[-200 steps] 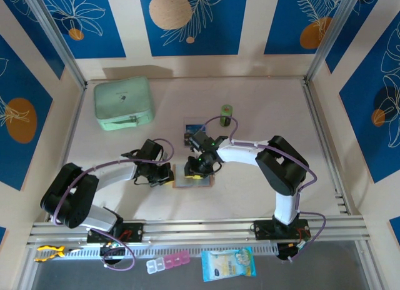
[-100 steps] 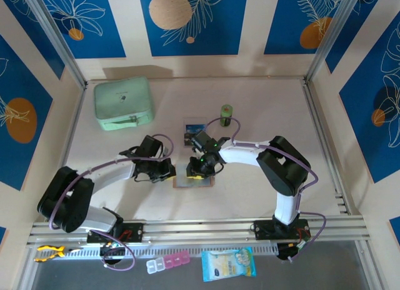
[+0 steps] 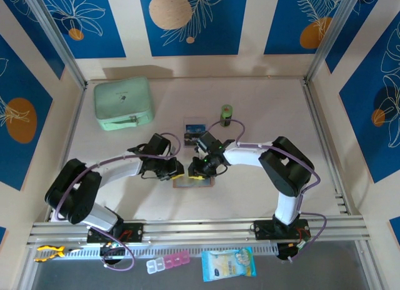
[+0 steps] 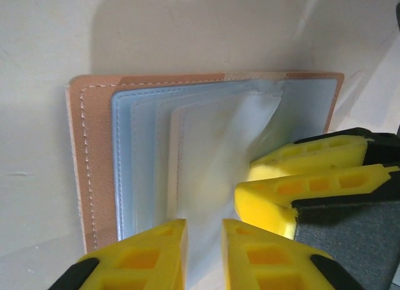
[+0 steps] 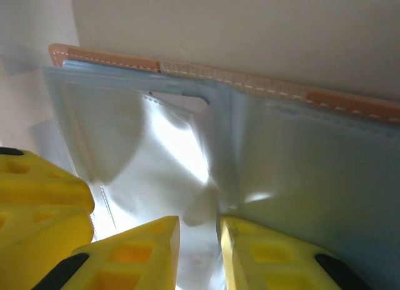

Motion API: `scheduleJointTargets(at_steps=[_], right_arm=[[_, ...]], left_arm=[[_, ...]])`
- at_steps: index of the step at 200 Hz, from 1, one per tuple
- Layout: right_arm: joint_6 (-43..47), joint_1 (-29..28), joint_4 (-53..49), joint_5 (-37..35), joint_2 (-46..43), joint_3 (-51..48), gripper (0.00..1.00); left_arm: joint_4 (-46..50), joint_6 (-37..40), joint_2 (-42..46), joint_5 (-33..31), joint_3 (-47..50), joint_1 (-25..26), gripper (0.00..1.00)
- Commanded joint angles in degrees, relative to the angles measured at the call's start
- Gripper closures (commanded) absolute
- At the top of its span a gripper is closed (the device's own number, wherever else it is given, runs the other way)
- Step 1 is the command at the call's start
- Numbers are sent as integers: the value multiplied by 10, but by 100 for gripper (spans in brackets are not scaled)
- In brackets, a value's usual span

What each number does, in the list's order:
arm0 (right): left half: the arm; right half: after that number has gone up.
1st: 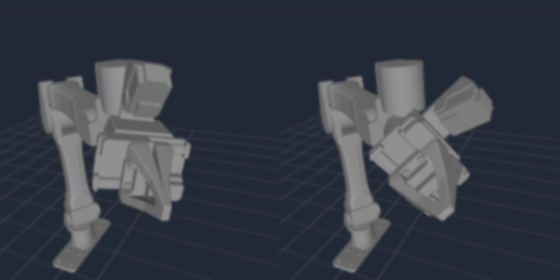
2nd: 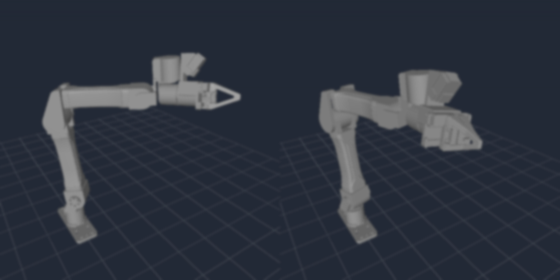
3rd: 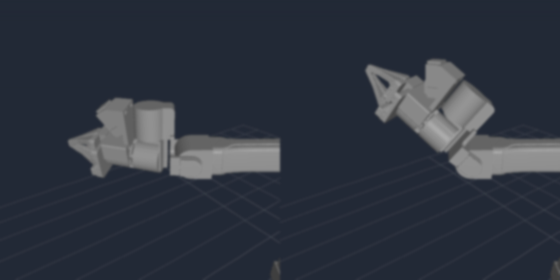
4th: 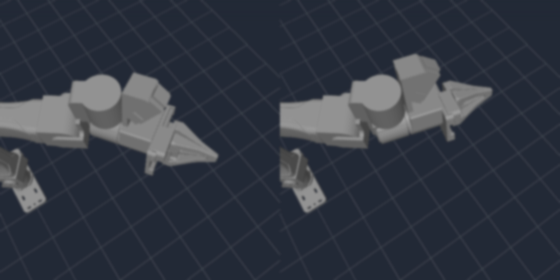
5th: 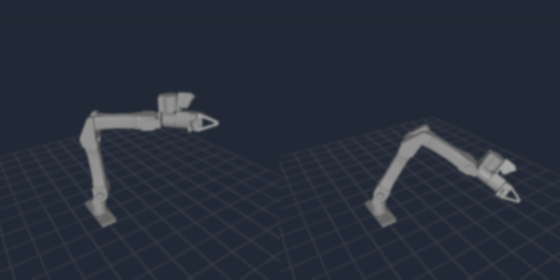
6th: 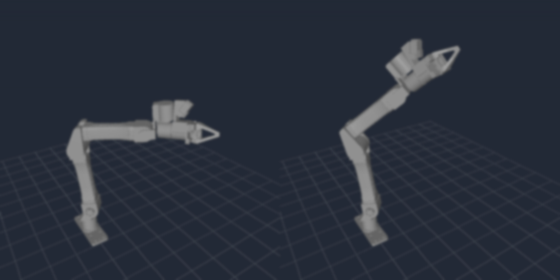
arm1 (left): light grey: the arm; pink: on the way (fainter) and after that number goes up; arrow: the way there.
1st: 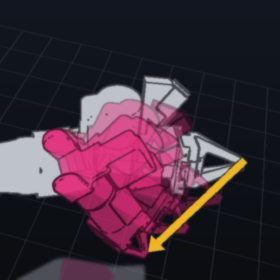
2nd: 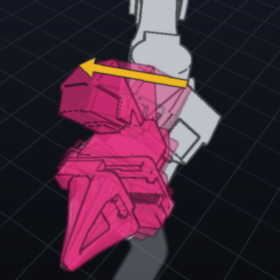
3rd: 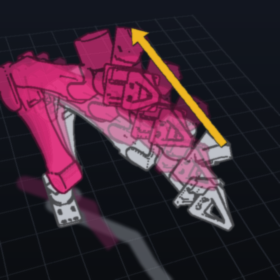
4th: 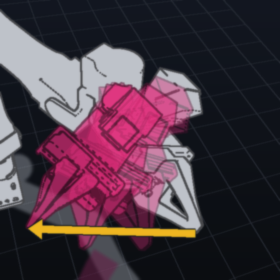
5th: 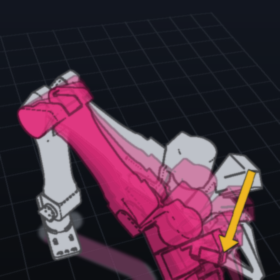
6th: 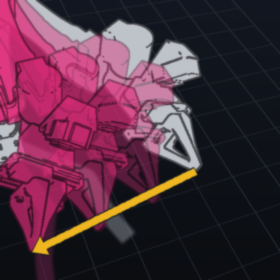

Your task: Take the credit cards out of the card holder

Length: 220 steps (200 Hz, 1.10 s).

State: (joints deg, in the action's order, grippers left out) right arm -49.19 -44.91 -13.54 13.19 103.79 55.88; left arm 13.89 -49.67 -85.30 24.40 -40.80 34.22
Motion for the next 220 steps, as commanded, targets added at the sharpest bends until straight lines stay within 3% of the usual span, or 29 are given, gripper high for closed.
scheduleJointTargets(at_steps=[1, 98, 220], right_arm=[[-17, 7, 16, 21, -4, -31, 75], [-24, 20, 50, 50, -9, -58, 76], [-27, 22, 51, 54, -5, -62, 78]], left_arm=[[-10, -10, -12, 3, -4, 5, 77], [-35, -20, -41, 11, -9, 11, 74], [16, -15, -21, -45, -16, 13, 69]])
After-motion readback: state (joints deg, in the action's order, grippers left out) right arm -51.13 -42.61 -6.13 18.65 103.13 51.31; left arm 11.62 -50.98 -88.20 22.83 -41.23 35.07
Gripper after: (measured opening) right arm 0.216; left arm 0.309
